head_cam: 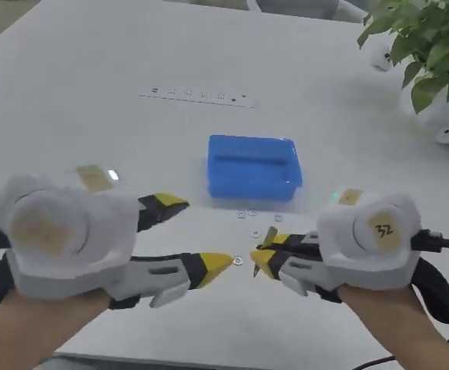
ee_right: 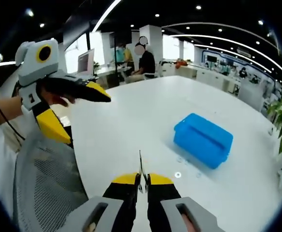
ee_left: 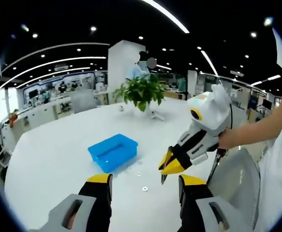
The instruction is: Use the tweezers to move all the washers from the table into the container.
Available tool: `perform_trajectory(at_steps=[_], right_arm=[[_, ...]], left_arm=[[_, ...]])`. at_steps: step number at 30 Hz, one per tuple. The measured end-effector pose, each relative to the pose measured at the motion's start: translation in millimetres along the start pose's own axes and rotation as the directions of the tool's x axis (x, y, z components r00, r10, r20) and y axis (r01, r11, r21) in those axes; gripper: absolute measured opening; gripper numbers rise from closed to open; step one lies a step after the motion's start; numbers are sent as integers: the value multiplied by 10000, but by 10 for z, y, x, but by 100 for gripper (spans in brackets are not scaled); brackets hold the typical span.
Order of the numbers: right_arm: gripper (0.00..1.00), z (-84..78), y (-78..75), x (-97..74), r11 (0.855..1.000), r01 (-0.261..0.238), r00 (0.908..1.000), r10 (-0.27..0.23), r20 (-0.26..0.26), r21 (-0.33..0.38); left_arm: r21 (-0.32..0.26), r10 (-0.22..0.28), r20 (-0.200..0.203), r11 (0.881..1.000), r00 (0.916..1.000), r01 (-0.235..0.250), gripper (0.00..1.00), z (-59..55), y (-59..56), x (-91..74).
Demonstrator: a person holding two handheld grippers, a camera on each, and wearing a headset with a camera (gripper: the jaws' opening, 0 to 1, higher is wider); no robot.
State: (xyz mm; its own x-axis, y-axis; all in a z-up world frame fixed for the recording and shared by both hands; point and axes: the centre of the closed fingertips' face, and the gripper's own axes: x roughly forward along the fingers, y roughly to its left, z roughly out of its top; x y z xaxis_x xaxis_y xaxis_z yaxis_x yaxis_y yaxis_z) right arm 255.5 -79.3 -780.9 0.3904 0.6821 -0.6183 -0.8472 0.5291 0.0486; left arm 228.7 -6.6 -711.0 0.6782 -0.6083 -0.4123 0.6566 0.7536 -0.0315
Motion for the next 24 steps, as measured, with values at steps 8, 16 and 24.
perform_trajectory(at_steps=[8, 16, 24], right_arm=[[3, 96, -178, 113, 9965, 65, 9984, -111, 547, 838], [3, 67, -216, 291, 9932, -13, 9984, -53, 558, 1160], [4, 0, -257, 434, 9930, 7, 9990, -60, 445, 1178]], left_arm=[[-442, 1693, -99, 9845, 9855, -1696, 89, -197, 117, -172], [-975, 2923, -245, 9511, 9560, -2932, 95, -385, 272, -314], [-1022, 2875, -911, 9497, 9534, -2961, 99, -639, 344, -318]])
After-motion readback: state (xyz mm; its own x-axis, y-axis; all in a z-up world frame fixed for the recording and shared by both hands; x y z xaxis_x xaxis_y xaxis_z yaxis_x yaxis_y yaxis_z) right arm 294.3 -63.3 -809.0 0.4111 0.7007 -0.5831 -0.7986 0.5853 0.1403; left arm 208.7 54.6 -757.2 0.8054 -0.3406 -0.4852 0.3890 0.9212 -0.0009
